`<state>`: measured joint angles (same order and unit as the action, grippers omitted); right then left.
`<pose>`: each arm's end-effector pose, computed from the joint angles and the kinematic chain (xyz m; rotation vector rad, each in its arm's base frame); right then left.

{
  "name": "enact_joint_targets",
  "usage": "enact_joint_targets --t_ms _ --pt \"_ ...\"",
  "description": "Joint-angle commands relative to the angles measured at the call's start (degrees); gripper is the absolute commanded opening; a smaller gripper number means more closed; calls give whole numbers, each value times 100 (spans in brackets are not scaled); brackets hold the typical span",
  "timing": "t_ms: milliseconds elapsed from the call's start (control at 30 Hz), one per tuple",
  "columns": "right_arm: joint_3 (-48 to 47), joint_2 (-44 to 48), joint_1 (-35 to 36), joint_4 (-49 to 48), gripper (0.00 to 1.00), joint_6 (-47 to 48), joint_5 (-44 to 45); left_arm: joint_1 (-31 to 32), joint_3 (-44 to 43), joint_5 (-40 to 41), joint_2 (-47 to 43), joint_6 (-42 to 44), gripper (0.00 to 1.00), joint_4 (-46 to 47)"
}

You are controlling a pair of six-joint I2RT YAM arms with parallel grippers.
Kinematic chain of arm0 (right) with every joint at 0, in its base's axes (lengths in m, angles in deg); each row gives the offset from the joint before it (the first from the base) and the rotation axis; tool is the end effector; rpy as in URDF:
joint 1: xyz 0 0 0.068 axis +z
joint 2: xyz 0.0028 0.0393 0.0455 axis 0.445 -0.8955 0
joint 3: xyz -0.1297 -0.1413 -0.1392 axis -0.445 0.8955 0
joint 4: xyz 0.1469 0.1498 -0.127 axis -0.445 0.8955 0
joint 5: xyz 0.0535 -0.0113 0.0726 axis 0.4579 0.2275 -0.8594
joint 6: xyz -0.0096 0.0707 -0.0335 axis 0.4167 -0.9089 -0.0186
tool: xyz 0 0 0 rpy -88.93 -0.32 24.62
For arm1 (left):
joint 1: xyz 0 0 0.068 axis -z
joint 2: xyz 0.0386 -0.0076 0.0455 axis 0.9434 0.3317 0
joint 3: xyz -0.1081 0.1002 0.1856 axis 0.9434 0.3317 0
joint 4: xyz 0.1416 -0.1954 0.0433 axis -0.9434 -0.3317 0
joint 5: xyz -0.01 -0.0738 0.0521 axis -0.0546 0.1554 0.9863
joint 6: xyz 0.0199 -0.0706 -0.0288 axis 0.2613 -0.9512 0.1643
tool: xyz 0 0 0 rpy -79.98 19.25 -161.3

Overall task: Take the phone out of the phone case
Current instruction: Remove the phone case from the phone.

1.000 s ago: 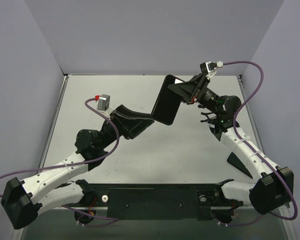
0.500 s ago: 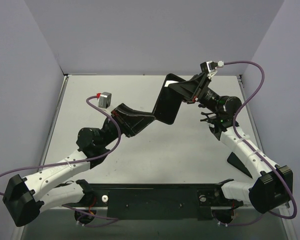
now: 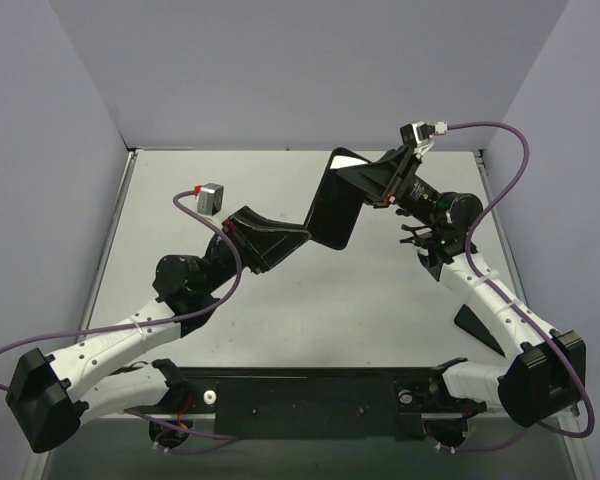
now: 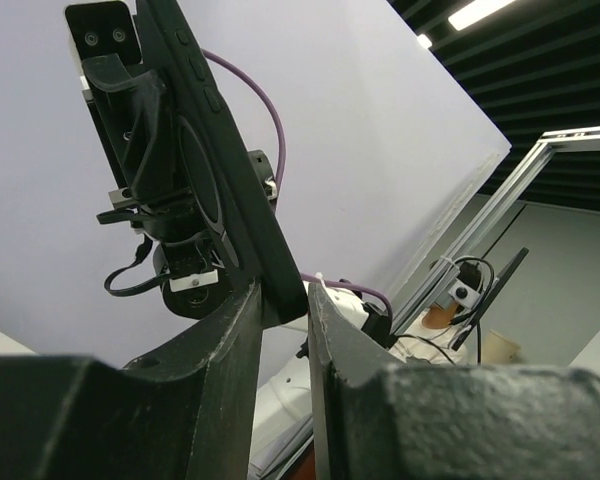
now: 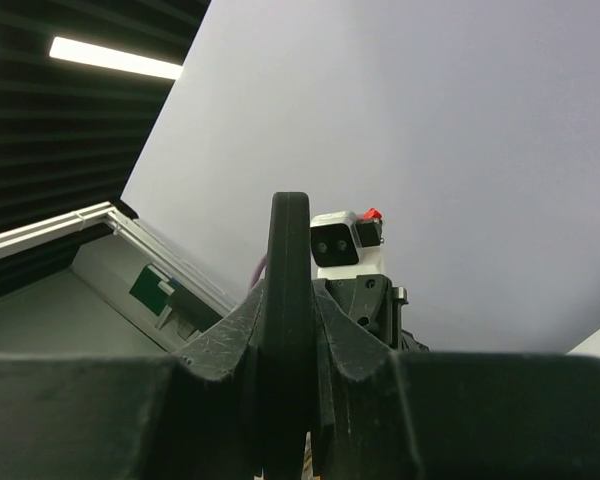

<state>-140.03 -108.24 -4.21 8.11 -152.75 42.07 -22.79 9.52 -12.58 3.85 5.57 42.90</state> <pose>0.2128 0.1393 0.4221 -0.3563 1.1411 2.0665 0.1504 -0.1947 0.3835 0.1555 1.0957 -1.9399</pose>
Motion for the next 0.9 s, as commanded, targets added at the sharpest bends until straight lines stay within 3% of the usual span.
enact_joint_targets --t_ms 0,133,267,333,433,700,767,867 --pt "-151 199 55 -465 0 273 31 -11 -324 -60 -5 -124 25 630" --pt "-256 138 72 -368 0 159 84 -20 -263 -358 118 16 7 1254" --pt "-379 -125 116 -946 0 -639 128 -98 -385 -1218 284 386 1 2001" --pt "-414 -257 107 -1500 0 -1358 155 -230 -517 -1430 495 107 0 2378" --pt "-493 -390 133 -2238 0 -2047 286 -554 -701 -1528 1152 -798 0 3772" --pt "-739 -82 292 -2231 0 -2171 331 -881 -790 -1318 1708 -1688 0 3277" --pt "-784 -74 327 -2196 0 -2127 295 -881 -798 -1265 1691 -1671 0 2838" --pt "-828 -47 371 -2126 0 -1996 261 -881 -886 -1186 1446 -1321 0 1332"
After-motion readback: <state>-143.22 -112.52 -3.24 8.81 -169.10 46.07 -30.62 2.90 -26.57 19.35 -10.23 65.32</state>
